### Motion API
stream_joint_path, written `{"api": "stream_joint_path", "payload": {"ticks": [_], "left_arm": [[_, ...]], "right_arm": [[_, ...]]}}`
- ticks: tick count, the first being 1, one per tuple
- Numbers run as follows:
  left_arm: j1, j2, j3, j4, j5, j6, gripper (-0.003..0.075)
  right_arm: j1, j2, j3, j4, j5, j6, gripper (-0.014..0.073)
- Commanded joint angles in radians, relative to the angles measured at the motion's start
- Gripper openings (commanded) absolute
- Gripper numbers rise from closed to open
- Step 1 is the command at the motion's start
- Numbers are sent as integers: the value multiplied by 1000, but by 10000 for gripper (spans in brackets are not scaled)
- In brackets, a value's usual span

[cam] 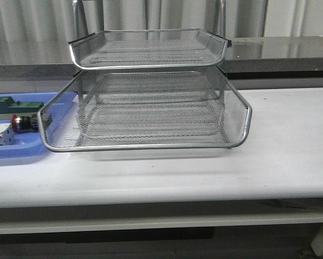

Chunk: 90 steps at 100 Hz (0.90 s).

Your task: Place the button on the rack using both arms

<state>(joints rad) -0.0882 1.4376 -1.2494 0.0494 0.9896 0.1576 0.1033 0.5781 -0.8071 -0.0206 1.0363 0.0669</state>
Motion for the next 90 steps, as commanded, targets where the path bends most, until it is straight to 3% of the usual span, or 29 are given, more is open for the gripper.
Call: {"api": "stream_joint_path", "payload": {"ticks": [1,23,44,90], "left_arm": [[-1,-18,-33,-14,-45,-1,577],[-1,33,-49,-7,-129,4,557],[-1,151,-176,-7,-148,170,557],[-1,542,-614,-5,40,395,557]], "right_arm": [[-4,2,-33,-11,-55,-3,-68],[-4,2,-33,-11,-55,-3,-68],[-4,2,-33,-11,-55,-3,-68],[-4,2,-33,-11,-55,-3,-68]]}}
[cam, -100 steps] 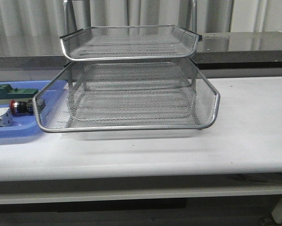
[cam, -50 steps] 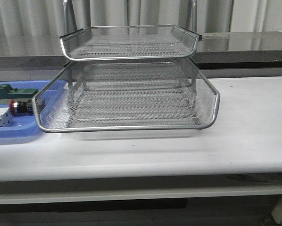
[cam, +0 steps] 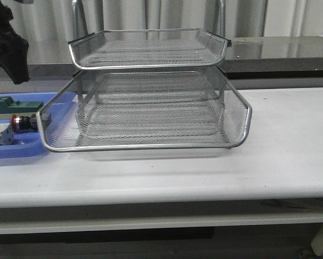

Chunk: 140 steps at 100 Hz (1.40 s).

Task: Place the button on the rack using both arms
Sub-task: 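Lower the left gripper onto the red push button and grasp it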

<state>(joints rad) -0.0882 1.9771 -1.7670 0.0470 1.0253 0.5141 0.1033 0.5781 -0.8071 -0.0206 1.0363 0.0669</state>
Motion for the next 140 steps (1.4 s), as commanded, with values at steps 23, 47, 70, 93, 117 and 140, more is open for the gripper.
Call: {"api": "stream_joint_path", "payload": {"ticks": [23,47,70,93,117,140], "left_arm": [[-1,126,-223,0,8,80,557],[-1,207,-275,16,-10,112,556],[-1,259,-287,52,-35,114,556],[-1,292,-287,66,-93,114,556],[-1,335,-287,70,-105,118,556],[-1,353,-287,70,-119,121,554]], "right_arm": [[-4,2,-33,-11,-55,-3,-68],[-4,2,-33,-11,-55,-3,-68],[-4,2,-33,-11,-55,-3,-68],[-4,2,-33,-11,-55,-3,-68],[-4,2,-33,-11,-55,-3,-68],[-4,2,-33,-11,-55,-3,-68]]}}
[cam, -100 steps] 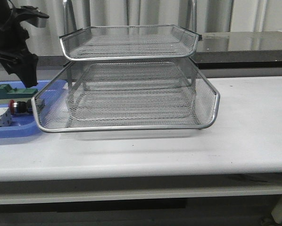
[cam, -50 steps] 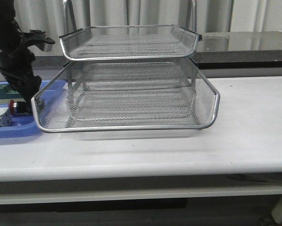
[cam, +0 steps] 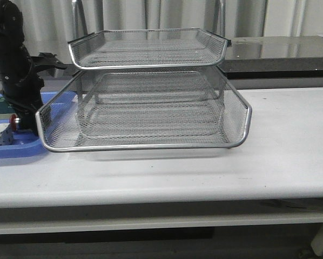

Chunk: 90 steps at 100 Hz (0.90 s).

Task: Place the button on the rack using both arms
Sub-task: 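Lower the left gripper onto the red push button and grasp it, then lift the red button and carry it over the pulled-out mesh tray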

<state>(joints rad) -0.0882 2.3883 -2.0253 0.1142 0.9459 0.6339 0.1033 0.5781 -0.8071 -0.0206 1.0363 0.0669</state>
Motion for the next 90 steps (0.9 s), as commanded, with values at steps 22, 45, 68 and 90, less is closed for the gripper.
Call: {"api": "stream_joint_path", "payload": {"ticks": [22,45,68,90], "left_arm": [[-1,-59,-28,-1,-54,1,545],[-1,-59,-28,-5,-48,1,393],[-1,-59,-28,-5,-39,1,194],[-1,-59,-70,2,20,1,62]], "right_arm": [[-4,2,-33,-11,-55,-3,-68],[-4,2,-33,-11,-55,-3,-68],[-4,2,-33,-11,-55,-3,-68],[-4,2,-33,-11,-55,-3,-68]]}}
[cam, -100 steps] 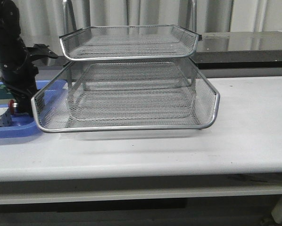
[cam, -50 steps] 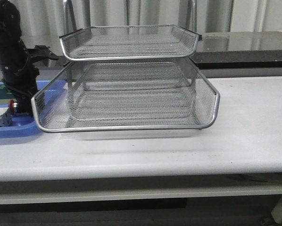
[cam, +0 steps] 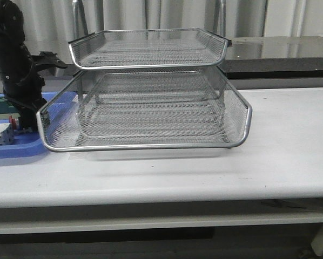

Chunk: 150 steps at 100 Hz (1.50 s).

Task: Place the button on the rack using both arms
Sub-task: 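Lift the red button and carry it over the pulled-out mesh tray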

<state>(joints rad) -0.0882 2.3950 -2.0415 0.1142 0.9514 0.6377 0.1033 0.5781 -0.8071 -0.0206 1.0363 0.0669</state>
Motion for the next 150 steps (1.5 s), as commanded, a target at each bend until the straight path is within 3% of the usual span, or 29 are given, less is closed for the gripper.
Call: {"api": "stream_joint_path", "payload": {"ticks": [1,38,84,105,150], "left_arm": [[-1,-65,-65,2,22,-3,57],[-1,-65,-338,4,320,-12,40],[-1,-199,-357,6,319,-113,40],[-1,-329,-272,6,319,-123,40],[-51,-650,82,-98,319,-153,40]], "right_arm": [[-4,2,-33,-11,-55,-3,-68],[-4,2,-33,-11,-55,-3,-68],[-4,2,-33,-11,-55,-3,-68],[-4,2,-33,-11,-55,-3,-68],[-4,2,-33,-11,-55,-3,-68]]}}
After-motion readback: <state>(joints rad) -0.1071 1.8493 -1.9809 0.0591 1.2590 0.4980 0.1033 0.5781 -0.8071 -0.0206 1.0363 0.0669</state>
